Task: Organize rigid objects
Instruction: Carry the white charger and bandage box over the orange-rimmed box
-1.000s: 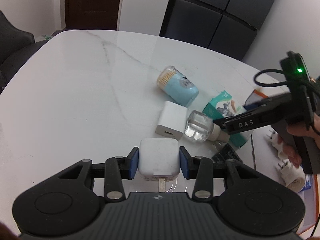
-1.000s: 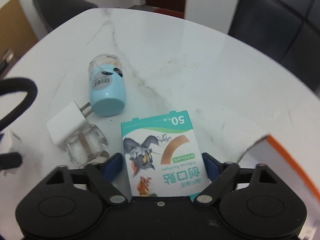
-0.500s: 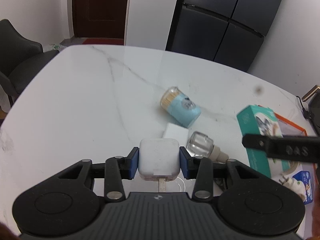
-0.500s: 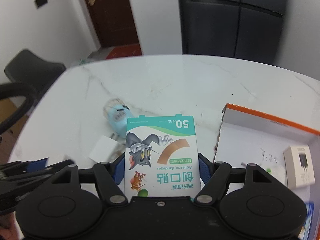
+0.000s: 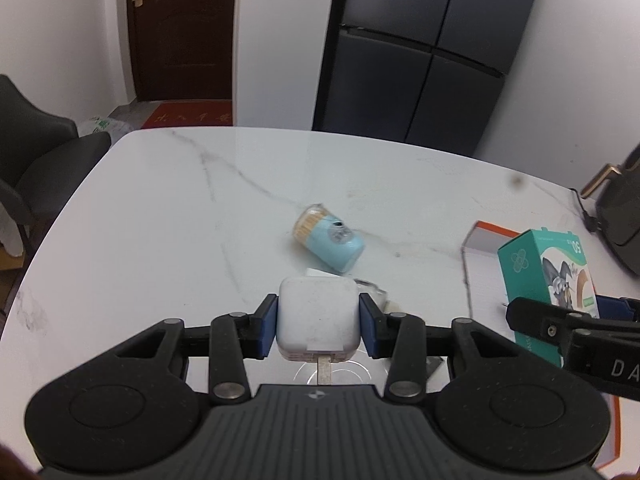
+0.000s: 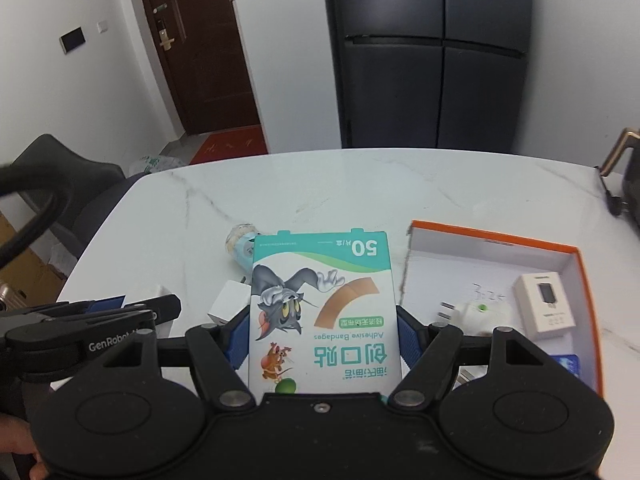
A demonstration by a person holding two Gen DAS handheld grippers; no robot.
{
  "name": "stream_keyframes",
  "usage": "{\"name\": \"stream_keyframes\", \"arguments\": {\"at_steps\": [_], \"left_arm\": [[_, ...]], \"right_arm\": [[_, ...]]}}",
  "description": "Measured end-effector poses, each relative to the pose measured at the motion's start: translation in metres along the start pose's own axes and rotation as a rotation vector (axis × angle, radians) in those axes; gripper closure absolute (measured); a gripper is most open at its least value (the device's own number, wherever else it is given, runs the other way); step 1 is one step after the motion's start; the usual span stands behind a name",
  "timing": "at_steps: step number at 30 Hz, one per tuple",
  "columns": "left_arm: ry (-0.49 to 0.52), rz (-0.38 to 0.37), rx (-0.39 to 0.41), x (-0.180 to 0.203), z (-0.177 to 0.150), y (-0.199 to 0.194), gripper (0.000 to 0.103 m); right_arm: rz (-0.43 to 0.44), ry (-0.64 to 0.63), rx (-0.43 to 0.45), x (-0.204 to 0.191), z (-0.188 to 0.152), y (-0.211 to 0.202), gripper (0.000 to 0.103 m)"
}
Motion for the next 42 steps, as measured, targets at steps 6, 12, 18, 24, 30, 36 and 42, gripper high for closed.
{"name": "stream_keyframes", "arguments": {"at_steps": [6,12,18,24,30,36,42], "left_arm": [[0.022,-0.022,0.011,0.016,-0.005,-0.012,0.061],[0.047,-0.038,0.026,0.029,-0.011,-0.023,0.061],[0.076,-0.045,0.046,0.041,-0.012,-0.034,0.061],[0.092,-0.059,0.054,0.054,-0.011,-0.037,0.061],[0.117,-0.082,0.055,0.073,-0.012,-0.038,0.061],[0.144,-0.103,0.052,0.093,-0.011,-0.035,0.061],[0.168,-0.129,0.045,0.112,-0.010,-0.029,0.061]], "right_arm": [[-0.024,0.030,0.029,0.012,-0.011,-0.027,0.019],[-0.036,0.055,0.051,0.019,-0.022,-0.048,0.019],[-0.049,0.076,0.080,0.028,-0.025,-0.062,0.019],[-0.062,0.099,0.103,0.039,-0.025,-0.071,0.019],[-0.087,0.130,0.113,0.060,-0.027,-0.079,0.019],[-0.112,0.153,0.124,0.079,-0.028,-0.086,0.019],[-0.132,0.178,0.127,0.098,-0.027,-0.090,0.019]]}}
Point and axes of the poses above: each gripper's, at about its wrist camera, not at the fingertips, and y roughly the way its jaws point, x to its right, z to its top, the point moved 4 cm from there along y, roughly the way its jaws point, and after that the axes turned 7 degrees about y, right-handed, at the moved point
